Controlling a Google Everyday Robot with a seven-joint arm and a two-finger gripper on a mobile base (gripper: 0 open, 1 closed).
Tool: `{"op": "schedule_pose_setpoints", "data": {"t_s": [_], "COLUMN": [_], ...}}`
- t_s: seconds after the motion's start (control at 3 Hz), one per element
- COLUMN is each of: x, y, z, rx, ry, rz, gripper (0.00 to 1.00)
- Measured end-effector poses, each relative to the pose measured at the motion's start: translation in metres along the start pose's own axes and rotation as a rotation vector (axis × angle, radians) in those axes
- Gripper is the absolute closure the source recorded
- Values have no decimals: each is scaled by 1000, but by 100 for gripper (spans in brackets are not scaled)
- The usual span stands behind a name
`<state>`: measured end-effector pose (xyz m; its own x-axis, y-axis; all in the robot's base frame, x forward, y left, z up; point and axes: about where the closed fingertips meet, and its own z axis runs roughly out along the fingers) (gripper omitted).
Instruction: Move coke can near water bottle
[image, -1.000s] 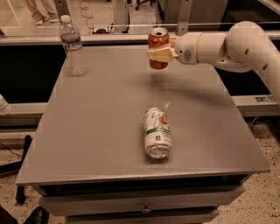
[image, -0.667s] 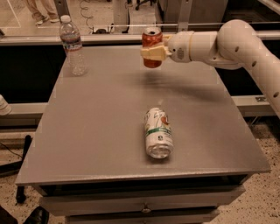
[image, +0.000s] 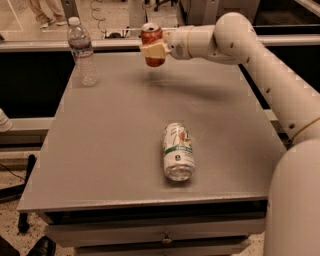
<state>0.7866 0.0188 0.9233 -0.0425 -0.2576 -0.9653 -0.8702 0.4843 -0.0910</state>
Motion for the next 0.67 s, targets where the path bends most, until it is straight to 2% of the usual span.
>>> {"op": "schedule_pose_setpoints", "data": {"t_s": [0.33, 0.67], "x": [-6, -9], "y": [-12, -9], "z": [36, 62], "rx": [26, 24], "ry": [-3, -14], "rz": [-5, 6], "gripper": [100, 100]}}
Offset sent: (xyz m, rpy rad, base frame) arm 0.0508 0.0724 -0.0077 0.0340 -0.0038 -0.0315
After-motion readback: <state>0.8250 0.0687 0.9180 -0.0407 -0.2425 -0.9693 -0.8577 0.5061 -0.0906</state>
